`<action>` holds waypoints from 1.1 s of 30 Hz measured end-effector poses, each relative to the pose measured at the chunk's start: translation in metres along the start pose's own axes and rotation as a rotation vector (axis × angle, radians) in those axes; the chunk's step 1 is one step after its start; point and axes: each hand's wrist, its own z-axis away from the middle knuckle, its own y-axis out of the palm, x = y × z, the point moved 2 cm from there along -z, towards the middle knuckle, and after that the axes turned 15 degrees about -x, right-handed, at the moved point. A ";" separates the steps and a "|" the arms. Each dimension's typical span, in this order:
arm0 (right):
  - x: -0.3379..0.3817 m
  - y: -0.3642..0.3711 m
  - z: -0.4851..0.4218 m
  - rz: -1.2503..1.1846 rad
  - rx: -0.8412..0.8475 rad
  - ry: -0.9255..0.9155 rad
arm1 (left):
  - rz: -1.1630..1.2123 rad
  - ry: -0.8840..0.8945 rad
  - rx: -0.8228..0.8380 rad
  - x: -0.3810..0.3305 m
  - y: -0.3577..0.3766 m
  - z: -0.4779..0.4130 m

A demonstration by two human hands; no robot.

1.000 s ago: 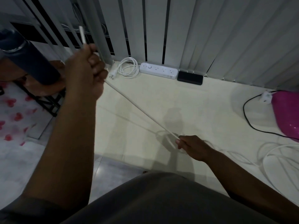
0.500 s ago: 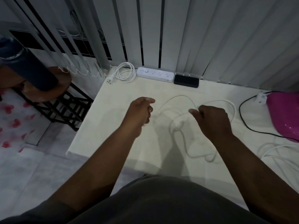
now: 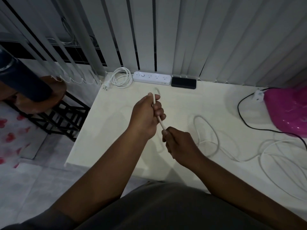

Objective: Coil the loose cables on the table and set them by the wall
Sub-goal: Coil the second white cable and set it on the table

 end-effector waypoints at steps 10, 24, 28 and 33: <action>-0.089 -0.039 0.001 0.697 0.000 -0.473 | -0.042 0.109 0.127 -0.061 -0.008 -0.013; -0.080 -0.072 -0.026 -0.717 -0.205 0.882 | -0.254 0.053 0.152 -0.027 -0.007 -0.011; -0.022 -0.068 -0.041 -0.955 -0.229 0.617 | -0.299 0.045 0.088 -0.003 0.002 -0.005; 0.017 -0.052 -0.032 -0.523 -0.274 0.211 | -0.368 0.062 0.031 0.005 0.013 -0.002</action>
